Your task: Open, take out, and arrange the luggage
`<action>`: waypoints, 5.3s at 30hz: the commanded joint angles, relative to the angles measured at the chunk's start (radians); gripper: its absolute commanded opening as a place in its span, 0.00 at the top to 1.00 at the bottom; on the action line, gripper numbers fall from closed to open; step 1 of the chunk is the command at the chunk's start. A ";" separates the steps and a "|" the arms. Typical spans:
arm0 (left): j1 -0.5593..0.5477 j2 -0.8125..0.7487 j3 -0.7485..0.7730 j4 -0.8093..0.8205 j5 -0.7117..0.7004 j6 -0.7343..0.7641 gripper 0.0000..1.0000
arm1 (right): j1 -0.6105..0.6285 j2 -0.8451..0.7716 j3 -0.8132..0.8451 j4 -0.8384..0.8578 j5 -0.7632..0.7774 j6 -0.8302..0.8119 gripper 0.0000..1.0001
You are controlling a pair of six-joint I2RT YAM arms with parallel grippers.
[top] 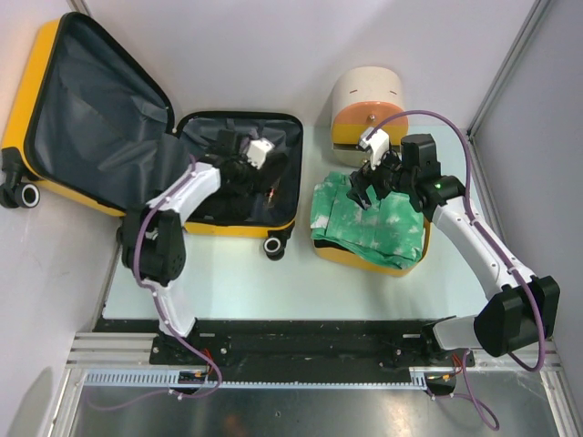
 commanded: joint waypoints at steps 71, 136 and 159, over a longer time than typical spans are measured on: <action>0.201 -0.159 0.468 -0.003 0.623 -0.345 1.00 | -0.116 -0.043 0.043 0.044 -0.029 0.136 0.03; -0.050 -0.350 0.057 0.047 0.319 -0.221 0.02 | -0.101 -0.077 0.015 -0.142 -0.161 0.051 0.05; 0.149 0.091 -0.038 0.052 -0.024 -0.167 0.01 | -0.081 -0.017 -0.009 -0.103 0.007 -0.034 0.02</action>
